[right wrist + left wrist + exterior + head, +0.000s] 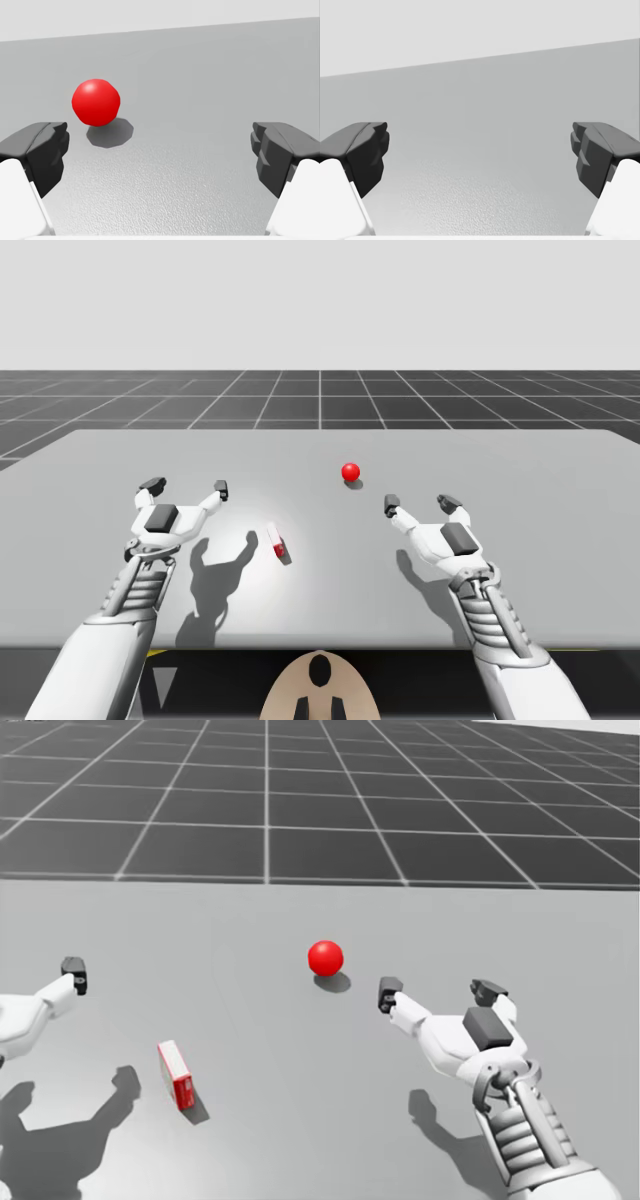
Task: Watch the red light. When it turns green, pick up the object.
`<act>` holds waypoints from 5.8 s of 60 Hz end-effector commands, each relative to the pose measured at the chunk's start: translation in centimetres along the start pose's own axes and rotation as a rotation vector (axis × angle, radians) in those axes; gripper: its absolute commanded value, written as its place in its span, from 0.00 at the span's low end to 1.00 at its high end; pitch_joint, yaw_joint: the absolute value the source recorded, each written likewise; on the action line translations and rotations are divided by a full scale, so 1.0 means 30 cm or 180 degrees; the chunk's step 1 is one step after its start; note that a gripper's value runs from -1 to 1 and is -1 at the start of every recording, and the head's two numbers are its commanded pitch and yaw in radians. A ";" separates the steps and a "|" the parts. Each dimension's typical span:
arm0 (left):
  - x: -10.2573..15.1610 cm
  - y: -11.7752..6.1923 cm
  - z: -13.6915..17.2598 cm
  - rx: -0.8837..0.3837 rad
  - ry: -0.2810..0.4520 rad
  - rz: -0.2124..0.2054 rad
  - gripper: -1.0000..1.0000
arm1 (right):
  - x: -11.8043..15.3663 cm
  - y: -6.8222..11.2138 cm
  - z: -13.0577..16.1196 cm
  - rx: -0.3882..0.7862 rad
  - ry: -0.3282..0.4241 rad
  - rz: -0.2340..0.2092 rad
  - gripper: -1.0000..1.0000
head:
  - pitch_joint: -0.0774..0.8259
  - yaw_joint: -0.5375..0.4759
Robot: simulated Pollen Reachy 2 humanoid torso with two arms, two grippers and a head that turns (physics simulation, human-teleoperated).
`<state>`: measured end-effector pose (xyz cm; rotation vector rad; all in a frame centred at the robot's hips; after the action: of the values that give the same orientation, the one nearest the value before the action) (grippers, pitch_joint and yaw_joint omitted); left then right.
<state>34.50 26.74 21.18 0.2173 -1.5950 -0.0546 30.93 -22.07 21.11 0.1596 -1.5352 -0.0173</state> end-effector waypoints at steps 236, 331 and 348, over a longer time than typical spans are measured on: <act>-0.020 0.071 0.360 -0.2657 0.0418 -0.0106 0.00 | -0.029 0.038 0.003 0.0095 0.0027 -0.0027 0.00 | 0.82 0.72; -0.183 -0.268 0.053 -0.3066 0.1063 0.0161 1.00 | -0.023 0.034 0.003 0.0085 -0.0015 -0.0018 0.00 | 0.76 0.74; -0.187 -0.270 0.057 -0.3020 0.1046 0.0095 1.00 | -0.026 0.035 0.004 0.0053 -0.0008 -0.0019 0.00 | 0.51 0.76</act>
<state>33.95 19.29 14.76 -0.5344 -1.1143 -0.6984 30.82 -21.56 20.71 0.1584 -1.5432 0.0134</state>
